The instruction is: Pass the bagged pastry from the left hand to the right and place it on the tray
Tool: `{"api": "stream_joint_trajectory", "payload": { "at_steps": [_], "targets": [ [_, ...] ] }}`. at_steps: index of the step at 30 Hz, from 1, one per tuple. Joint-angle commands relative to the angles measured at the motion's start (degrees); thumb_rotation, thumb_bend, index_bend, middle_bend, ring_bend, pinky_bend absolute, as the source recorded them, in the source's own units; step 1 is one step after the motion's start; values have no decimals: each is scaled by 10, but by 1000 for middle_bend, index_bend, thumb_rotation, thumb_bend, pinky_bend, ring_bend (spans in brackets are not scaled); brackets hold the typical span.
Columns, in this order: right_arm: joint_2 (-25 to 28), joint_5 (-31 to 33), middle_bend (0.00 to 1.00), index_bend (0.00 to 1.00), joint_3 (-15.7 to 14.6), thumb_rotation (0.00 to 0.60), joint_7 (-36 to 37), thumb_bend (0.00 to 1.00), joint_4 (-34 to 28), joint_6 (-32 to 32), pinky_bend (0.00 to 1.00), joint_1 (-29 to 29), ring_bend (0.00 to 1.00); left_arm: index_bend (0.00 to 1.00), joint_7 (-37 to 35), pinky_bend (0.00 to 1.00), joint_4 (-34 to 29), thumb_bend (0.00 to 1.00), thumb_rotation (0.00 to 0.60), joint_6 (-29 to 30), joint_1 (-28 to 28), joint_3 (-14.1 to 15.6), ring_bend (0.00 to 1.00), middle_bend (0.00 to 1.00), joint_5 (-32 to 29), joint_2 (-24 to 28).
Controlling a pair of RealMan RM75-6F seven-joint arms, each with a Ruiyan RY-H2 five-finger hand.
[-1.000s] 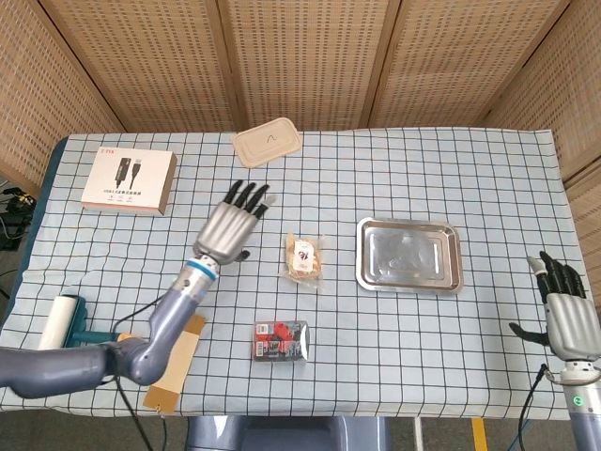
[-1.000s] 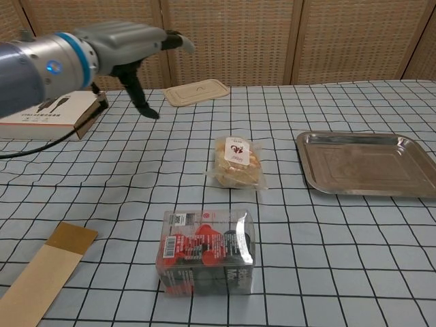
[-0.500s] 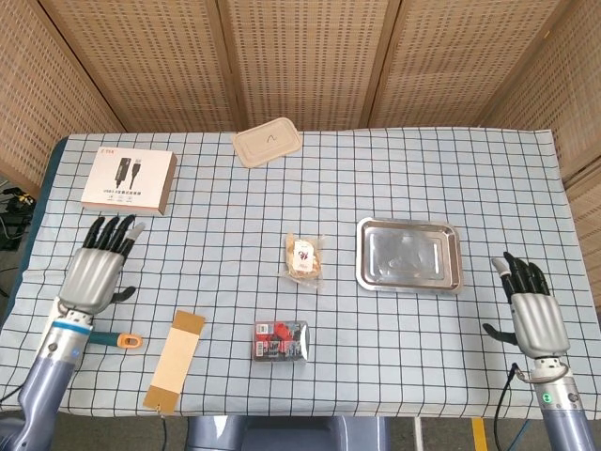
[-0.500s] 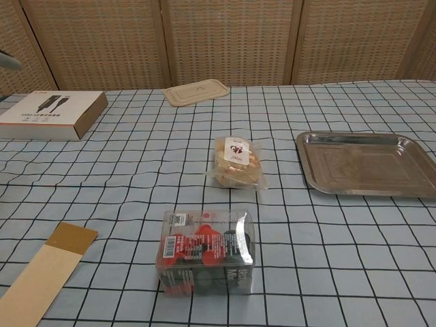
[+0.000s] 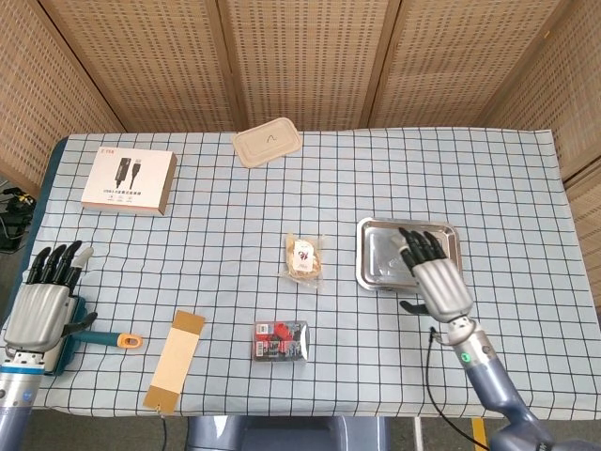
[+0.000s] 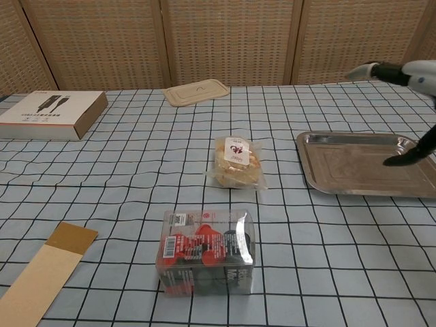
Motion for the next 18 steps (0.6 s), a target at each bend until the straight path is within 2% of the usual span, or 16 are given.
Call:
{"api": "stream_joint_trajectory", "payload": {
  "at_steps": [1,7,18],
  "targets": [
    [-73,111,0,0,28,600,-81,135,8,-93,0,90,0,0,-16,0,9,0,600,-18,5,-10,0,0,-4,5],
    [-153,227,0,0,47,600,-131,135,69,-133,0,170,0,0,-30,0,13,0,600,-41,8,-24,0,0,-11,10],
    [-228,321,0,0,61,600,-155,135,169,-146,0,257,0,0,-40,0,18,0,600,-68,12,-39,0,0,-5,12]
  ]
}}
